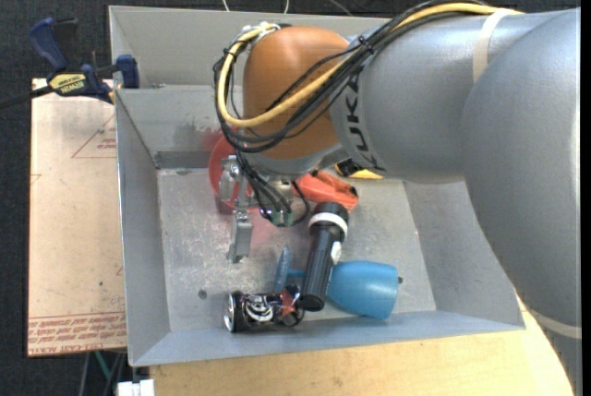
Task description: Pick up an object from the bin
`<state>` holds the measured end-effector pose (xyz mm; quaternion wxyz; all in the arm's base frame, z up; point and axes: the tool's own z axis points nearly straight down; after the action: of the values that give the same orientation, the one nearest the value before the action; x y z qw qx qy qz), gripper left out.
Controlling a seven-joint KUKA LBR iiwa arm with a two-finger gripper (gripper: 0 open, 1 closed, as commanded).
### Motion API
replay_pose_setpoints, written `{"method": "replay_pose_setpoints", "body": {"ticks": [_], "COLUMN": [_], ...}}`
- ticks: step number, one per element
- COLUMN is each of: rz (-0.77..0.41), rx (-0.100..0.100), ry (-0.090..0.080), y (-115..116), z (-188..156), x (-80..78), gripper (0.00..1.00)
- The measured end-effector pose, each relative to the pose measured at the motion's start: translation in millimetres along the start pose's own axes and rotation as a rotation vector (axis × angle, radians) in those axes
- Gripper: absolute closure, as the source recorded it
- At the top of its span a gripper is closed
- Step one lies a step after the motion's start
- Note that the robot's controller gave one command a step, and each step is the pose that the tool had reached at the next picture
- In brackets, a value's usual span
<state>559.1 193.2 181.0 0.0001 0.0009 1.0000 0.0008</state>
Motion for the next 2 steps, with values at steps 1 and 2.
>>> {"method": "replay_pose_setpoints", "body": {"ticks": [1,2], "rz": [-0.105,-0.028], "rx": [0.0,-0.003], "ry": [0.006,-0.009], "y": [11.4,-45.8], "z": [57.8,45.5], "x": [50.9,38.4], "gripper": [0.0,1.0]}}
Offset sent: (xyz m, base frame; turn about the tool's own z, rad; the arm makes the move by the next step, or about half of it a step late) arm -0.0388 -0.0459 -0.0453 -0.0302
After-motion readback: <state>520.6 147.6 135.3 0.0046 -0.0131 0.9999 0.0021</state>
